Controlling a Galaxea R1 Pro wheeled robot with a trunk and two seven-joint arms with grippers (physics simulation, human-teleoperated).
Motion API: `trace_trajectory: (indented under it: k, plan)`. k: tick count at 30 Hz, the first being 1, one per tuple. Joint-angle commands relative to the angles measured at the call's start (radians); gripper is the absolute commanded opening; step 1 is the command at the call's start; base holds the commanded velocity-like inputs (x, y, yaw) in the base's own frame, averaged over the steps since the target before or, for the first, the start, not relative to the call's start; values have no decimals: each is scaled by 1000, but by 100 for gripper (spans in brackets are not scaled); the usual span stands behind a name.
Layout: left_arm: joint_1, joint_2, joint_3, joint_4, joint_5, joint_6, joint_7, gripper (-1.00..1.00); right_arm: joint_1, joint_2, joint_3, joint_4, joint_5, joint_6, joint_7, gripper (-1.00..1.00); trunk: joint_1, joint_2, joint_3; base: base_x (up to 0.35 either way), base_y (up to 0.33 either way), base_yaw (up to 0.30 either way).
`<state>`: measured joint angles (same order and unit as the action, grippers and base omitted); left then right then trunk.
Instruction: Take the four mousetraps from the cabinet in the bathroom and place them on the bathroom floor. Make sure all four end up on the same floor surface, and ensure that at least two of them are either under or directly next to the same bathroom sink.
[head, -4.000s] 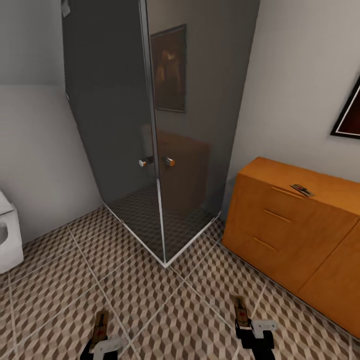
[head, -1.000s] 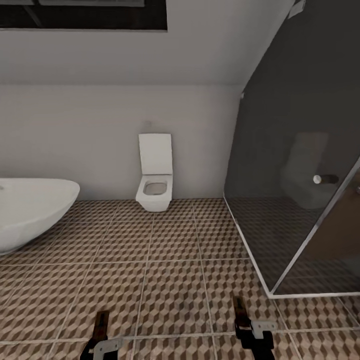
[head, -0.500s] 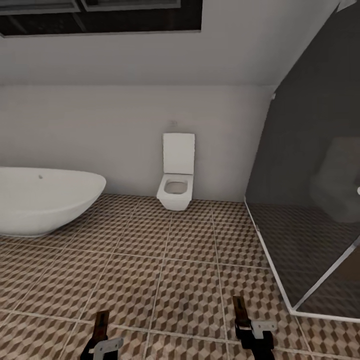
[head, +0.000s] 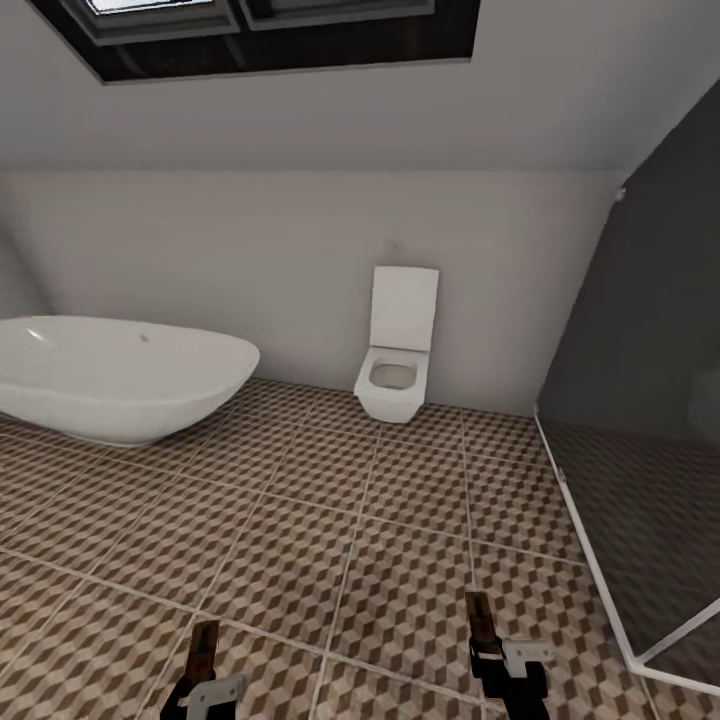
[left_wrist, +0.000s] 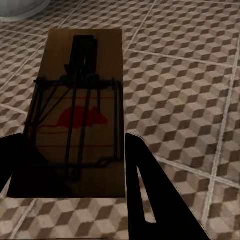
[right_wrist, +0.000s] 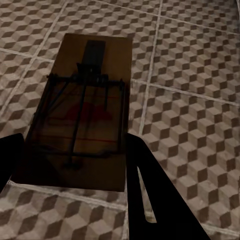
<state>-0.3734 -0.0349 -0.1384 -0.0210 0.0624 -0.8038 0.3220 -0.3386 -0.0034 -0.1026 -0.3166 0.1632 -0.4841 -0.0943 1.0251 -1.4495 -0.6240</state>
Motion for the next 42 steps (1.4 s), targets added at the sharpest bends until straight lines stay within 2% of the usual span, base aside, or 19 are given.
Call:
trace_trajectory:
  k: [1, 42]
  plan:
    - [-1, 0, -9, 1, 4, -2, 8, -100, 0, 0, -5, 1, 7, -3, 0, -100, 0, 0, -1, 0, 0, 288]
    - [-1, 0, -8, 1, 4, -2, 8, -100, 0, 0, -5, 1, 7, -11, 0, -100, 0, 0, -1, 0, 0, 288]
